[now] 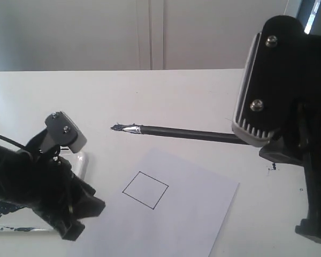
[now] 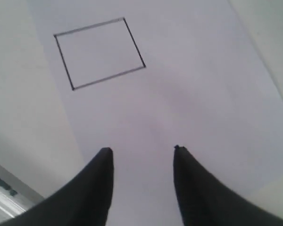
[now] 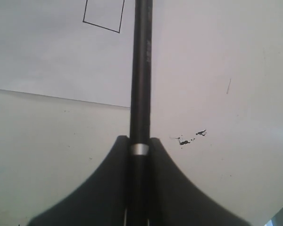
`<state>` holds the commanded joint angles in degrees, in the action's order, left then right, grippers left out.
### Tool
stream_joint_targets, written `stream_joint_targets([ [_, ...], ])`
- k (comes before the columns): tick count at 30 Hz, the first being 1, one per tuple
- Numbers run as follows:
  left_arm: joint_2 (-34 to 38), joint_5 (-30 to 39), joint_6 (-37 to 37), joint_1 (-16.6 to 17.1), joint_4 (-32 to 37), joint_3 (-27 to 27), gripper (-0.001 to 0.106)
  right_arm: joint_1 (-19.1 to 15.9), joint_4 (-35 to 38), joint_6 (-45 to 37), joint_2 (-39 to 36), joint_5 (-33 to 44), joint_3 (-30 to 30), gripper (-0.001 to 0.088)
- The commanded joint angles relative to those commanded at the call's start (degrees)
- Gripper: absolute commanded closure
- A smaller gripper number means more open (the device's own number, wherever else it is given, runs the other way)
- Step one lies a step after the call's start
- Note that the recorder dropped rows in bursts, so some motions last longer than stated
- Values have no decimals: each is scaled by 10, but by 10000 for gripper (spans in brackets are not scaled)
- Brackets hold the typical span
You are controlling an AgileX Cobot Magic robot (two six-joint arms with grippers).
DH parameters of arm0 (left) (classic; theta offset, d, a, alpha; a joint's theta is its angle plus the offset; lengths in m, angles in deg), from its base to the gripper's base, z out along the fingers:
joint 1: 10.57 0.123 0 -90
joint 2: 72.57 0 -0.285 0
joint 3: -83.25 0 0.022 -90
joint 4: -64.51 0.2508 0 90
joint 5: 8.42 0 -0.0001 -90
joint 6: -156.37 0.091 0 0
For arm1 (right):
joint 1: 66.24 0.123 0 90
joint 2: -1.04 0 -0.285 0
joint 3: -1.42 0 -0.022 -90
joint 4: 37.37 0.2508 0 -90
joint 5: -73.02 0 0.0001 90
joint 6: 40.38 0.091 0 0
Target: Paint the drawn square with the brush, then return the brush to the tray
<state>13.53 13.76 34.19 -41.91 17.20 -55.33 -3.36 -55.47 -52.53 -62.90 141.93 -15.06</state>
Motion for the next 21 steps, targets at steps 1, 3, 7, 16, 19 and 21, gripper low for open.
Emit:
stream_joint_targets([
  [1,6,1,3,-1,9,0,467,0,0,6,0,3,0,868],
  [3,14,4,15,-1,25,1,461,0,5,15,0,10,0,868],
  [7,28,4,26,-1,46,3,462,0,6,21,0,10,0,868],
  [16,64,-29,66,-56,100,20,477,0,60,38,0,10,-1,868],
  [19,69,-60,66,-64,158,42,478,0,54,64,0,10,-2,868],
  [21,70,-73,66,-64,184,51,478,0,54,68,0,10,-2,868],
])
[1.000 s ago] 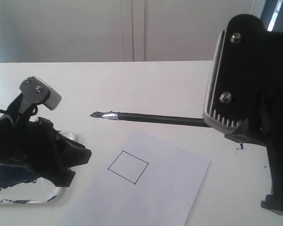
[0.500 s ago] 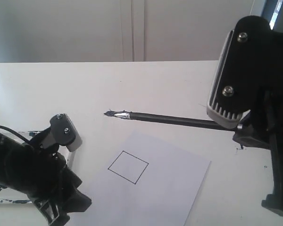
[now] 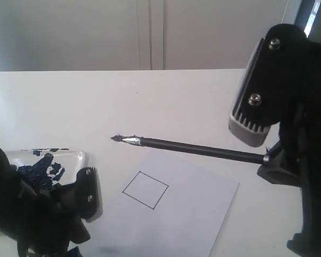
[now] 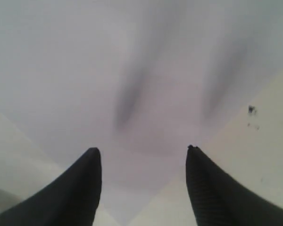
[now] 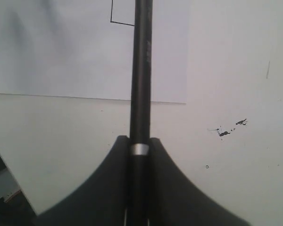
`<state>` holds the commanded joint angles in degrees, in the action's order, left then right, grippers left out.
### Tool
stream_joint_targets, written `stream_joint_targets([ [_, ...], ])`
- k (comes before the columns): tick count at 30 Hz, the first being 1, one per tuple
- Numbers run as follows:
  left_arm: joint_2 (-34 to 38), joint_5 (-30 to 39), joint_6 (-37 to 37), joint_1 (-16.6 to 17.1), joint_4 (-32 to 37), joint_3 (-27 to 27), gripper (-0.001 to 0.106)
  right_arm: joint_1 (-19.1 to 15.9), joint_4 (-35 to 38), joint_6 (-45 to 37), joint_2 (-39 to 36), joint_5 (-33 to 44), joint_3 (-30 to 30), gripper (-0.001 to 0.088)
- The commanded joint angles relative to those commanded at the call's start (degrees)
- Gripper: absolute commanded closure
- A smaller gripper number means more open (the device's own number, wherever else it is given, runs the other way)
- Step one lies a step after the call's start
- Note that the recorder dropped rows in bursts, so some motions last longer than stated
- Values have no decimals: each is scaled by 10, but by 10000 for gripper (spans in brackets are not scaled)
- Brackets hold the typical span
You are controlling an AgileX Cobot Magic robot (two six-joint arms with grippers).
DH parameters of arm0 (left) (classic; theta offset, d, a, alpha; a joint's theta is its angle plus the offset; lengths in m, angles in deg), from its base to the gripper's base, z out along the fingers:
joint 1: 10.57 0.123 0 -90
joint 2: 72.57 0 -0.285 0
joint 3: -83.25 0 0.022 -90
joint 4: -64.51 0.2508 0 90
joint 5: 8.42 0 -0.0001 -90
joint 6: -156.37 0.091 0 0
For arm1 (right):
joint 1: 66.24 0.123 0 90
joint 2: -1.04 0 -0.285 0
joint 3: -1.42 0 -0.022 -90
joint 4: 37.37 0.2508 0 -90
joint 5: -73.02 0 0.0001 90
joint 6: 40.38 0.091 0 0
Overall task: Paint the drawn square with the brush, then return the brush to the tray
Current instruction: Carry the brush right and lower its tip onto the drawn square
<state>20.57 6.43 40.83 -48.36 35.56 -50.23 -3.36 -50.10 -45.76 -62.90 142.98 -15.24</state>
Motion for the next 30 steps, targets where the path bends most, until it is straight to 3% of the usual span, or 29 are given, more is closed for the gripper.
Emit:
stream_joint_targets([
  [10,0,-90,-38,0,9,9,478,0,1,7,0,0,0,868],
  [15,0,-89,-45,-1,-21,9,478,0,0,7,0,0,0,868],
  [17,0,-53,-45,-5,-80,-6,478,0,0,7,0,0,0,868],
  [21,3,-42,-17,-22,-82,-14,478,0,0,7,0,0,0,868],
  [30,64,-37,-15,-23,-82,-14,431,0,0,7,0,0,0,868],
])
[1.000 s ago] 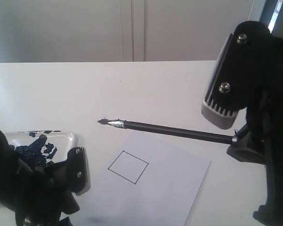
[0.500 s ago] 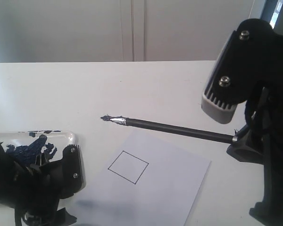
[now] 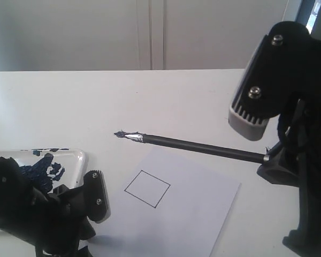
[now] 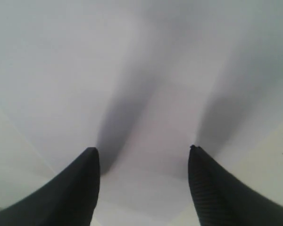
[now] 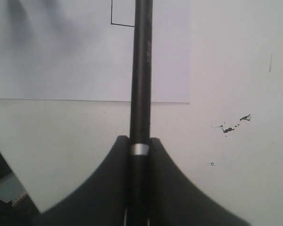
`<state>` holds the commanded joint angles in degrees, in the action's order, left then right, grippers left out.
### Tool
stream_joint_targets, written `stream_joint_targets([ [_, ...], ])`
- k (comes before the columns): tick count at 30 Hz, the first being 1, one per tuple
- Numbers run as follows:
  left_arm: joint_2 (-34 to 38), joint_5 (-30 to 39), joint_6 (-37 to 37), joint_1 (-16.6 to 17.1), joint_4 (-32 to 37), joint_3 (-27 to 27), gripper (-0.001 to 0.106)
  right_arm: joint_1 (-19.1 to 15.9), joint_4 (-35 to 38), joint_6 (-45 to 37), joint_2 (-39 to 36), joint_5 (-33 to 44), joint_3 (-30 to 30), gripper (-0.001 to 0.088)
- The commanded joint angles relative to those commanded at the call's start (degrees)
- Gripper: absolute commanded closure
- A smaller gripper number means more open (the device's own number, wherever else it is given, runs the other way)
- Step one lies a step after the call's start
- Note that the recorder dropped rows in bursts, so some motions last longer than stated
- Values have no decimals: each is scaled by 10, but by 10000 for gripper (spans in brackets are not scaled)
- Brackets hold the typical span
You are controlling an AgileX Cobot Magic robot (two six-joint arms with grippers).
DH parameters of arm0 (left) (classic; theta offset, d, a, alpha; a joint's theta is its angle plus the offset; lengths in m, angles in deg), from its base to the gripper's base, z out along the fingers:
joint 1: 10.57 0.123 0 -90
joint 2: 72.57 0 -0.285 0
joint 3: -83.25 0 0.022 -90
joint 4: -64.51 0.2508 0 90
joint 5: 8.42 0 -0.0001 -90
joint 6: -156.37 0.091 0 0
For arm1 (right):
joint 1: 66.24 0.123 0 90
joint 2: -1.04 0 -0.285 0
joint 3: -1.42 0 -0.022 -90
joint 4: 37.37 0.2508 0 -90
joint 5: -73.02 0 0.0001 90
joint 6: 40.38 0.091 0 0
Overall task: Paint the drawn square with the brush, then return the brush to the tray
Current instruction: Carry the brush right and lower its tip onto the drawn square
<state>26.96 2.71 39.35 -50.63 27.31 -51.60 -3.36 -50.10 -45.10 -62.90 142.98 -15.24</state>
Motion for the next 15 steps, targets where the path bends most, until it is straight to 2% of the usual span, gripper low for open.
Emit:
stream_joint_targets([
  [8,3,8,0,0,0,0,435,0,0,18,-1,0,-4,868],
  [15,3,8,-2,0,0,0,435,0,-14,30,-19,0,-71,868],
])
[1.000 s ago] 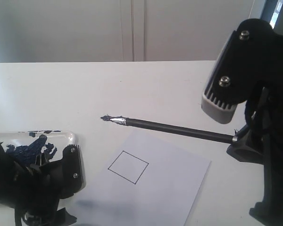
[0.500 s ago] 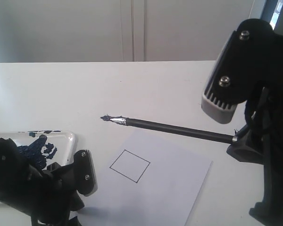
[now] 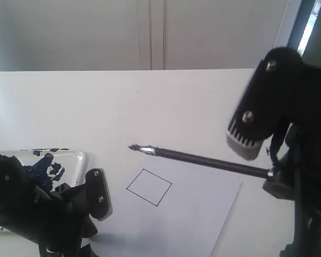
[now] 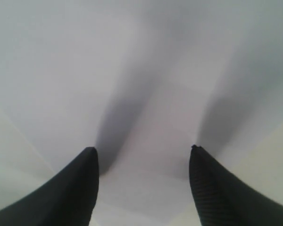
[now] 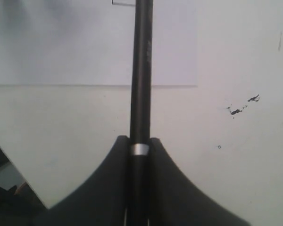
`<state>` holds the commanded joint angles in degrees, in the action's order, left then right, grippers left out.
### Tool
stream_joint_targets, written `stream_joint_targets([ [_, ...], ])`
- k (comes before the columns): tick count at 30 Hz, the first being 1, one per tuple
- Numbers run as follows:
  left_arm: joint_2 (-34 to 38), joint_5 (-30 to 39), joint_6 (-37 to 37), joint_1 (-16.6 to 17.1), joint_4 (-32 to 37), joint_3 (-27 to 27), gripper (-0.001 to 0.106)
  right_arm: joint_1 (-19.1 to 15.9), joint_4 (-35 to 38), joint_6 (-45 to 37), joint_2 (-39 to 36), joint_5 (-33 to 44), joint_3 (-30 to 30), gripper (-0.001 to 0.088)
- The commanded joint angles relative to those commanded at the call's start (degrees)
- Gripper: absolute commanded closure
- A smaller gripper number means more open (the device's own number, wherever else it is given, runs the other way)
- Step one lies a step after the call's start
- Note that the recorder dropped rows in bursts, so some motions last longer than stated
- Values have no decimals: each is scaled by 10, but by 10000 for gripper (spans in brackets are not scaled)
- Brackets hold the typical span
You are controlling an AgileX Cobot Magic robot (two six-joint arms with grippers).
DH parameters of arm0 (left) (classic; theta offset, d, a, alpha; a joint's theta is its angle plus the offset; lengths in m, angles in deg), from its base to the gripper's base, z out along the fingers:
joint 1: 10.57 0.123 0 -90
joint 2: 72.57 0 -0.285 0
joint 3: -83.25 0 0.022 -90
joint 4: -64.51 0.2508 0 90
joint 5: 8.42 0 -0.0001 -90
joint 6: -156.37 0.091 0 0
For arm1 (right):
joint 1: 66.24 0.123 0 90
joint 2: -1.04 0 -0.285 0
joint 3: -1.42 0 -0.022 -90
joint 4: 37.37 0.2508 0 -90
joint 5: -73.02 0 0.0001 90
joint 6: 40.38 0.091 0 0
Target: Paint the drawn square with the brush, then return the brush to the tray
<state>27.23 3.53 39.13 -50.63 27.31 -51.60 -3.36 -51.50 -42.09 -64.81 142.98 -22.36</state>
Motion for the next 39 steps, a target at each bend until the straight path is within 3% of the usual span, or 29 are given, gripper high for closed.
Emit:
stream_joint_targets([
  [10,0,6,0,0,0,0,435,0,4,-5,-59,-55,-55,868],
  [15,0,13,0,0,0,0,435,0,3,-12,-75,-98,-57,868],
  [29,0,11,0,0,0,0,435,0,-49,-7,-77,-106,-56,868],
  [39,0,13,0,0,94,0,435,0,-70,-10,-77,-113,-56,868],
])
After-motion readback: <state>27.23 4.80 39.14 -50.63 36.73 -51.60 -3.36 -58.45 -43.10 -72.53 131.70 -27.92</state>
